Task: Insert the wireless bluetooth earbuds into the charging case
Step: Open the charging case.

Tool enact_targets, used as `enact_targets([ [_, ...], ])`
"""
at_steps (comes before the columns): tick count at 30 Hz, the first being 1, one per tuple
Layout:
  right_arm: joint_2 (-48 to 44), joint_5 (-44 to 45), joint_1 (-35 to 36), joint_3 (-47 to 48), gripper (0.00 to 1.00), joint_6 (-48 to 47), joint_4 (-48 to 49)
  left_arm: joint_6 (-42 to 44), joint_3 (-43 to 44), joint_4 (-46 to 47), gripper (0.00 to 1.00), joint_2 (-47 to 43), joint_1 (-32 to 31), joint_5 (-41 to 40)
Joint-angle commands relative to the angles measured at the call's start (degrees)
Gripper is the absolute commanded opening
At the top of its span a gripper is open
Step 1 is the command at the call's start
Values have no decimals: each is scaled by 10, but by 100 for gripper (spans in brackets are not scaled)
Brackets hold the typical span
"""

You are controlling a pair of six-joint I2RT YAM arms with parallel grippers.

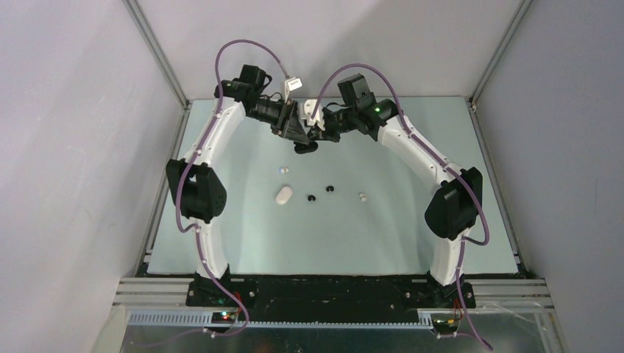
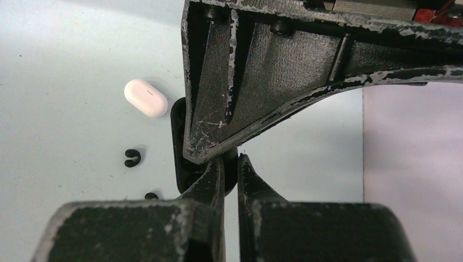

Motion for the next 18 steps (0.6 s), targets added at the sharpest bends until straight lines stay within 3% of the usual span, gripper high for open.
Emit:
enact_targets([
  [1,-7,-11,2,23,0,-17,-1,-8,24,5,55,-4,4,9],
  [4,-7,-10,2,23,0,-18,0,-9,21,5,51,-5,5,11],
  [12,-9,-5,4,20,0,-21,1,-10,19,5,31,1,7,29],
  [18,-10,0,6,12,0,-17,8,-4,21,5,4,1,7,36],
])
